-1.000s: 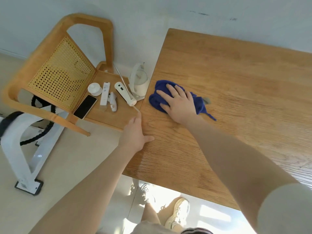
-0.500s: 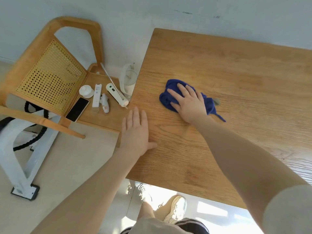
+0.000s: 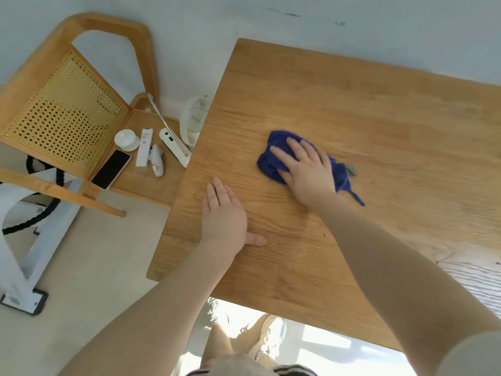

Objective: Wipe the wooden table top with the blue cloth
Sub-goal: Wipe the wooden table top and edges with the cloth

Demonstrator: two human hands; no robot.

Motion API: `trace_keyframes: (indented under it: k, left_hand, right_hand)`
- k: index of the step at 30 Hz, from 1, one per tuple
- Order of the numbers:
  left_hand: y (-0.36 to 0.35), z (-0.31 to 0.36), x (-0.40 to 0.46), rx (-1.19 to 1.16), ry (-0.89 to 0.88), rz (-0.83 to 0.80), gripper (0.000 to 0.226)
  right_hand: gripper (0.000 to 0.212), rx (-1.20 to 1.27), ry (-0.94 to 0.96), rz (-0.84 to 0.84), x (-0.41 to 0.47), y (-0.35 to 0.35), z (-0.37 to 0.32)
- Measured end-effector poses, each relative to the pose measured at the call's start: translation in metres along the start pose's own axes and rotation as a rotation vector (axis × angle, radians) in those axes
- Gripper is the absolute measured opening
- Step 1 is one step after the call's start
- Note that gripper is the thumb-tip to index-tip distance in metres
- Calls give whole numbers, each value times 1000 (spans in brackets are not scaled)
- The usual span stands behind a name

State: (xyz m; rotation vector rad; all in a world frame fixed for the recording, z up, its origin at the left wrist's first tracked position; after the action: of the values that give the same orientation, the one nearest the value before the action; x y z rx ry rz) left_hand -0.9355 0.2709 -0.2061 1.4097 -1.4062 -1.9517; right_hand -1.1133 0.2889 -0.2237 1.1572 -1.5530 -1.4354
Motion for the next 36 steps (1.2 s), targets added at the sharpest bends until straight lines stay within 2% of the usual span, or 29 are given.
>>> trace_keyframes:
  k: [4, 9, 13, 18, 20, 24, 27, 32, 36]
  left_hand:
    - [-1, 1, -2, -30, 7, -13, 140]
    - [-2, -2, -5, -80, -5, 47, 136]
    - [-2, -2, -4, -86, -12, 49, 136]
    - [-4, -3, -3, -67, 6, 31, 138]
    - [-3, -2, -3, -63, 14, 28, 138]
    - [0, 0, -6, -73, 21, 20, 137]
    - [2, 0, -6, -84, 21, 25, 137]
    - [-1, -1, -3, -73, 17, 42, 137]
    - [-3, -3, -9, -92, 11, 45, 137]
  right_hand:
    - [46, 30, -93, 7, -6, -3, -6]
    - [51, 25, 159, 1, -87, -12, -33]
    - [50, -25, 310, -44, -59, -6, -11]
    - [50, -13, 0, -26, -6, 4, 23]
    - [50, -11, 8, -20, -26, 1, 18]
    - [52, 23, 167, -35, -100, -5, 4]
    - [51, 33, 227, -108, -96, -7, 15]
    - [50, 24, -68, -36, -25, 2, 35]
    - [50, 27, -53, -23, -46, 2, 26]
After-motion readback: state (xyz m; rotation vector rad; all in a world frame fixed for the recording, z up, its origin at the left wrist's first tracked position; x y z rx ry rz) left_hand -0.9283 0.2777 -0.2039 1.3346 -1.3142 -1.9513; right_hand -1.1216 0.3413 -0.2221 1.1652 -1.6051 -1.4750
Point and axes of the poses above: each hand's wrist, its own x-axis towards the middle knuckle, its own y-axis out of the back of the hand, z = x × y, the point moved 4 cm from there along x, towards the middle knuckle, and after that the axes turned 4 degrees about z, right-handed, at the moved point
